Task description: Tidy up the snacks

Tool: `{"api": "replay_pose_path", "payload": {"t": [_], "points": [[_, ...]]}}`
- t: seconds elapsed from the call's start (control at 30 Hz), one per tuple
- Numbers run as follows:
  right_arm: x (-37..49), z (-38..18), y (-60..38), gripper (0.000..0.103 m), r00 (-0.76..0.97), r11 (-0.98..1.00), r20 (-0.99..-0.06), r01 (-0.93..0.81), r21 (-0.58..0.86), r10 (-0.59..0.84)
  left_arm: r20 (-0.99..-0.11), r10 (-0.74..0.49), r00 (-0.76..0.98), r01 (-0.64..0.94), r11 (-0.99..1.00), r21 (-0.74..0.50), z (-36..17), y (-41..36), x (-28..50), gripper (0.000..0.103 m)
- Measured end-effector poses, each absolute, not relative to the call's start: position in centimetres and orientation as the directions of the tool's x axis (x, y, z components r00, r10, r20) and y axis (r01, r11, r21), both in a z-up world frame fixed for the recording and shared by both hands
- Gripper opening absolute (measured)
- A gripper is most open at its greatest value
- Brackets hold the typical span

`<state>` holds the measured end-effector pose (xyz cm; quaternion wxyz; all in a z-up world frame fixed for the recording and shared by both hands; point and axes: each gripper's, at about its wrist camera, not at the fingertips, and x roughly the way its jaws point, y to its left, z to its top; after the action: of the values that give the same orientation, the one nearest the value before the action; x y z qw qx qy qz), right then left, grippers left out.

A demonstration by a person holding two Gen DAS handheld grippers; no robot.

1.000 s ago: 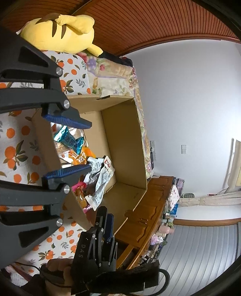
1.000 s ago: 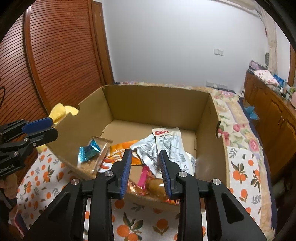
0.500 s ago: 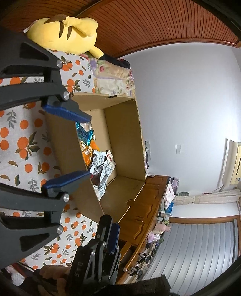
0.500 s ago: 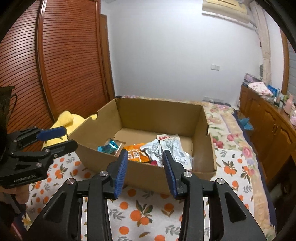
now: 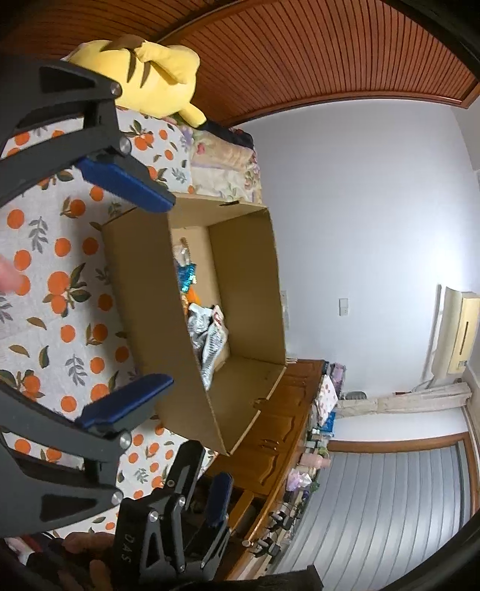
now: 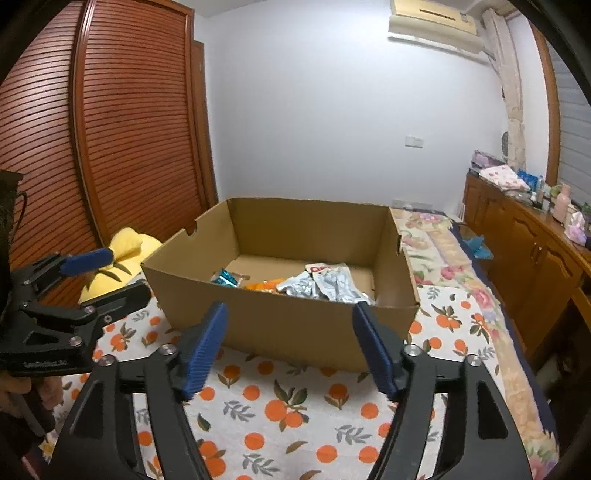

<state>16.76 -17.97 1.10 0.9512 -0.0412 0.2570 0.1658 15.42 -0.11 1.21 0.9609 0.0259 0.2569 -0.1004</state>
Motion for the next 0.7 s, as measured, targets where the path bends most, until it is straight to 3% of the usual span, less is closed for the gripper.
{"api": "replay_pose_path", "payload": {"t": [0.2, 0.7], "points": [[16.3, 0.1, -18.4, 0.086, 0.826, 0.952, -0.499, -0.305, -0.003, 0.263, -0.476, -0.152, 0.866, 0.169, 0.986, -0.006, 0.3, -0.4, 14.2, 0.097], [13.4, 0.4, -19.7, 0.087, 0.864, 0.973, -0.465, -0.229, -0.022, 0.193, -0.461, -0.121, 0.879, 0.109, 0.993, -0.051, 0.5, 0.1, 10.9, 0.097]]}}
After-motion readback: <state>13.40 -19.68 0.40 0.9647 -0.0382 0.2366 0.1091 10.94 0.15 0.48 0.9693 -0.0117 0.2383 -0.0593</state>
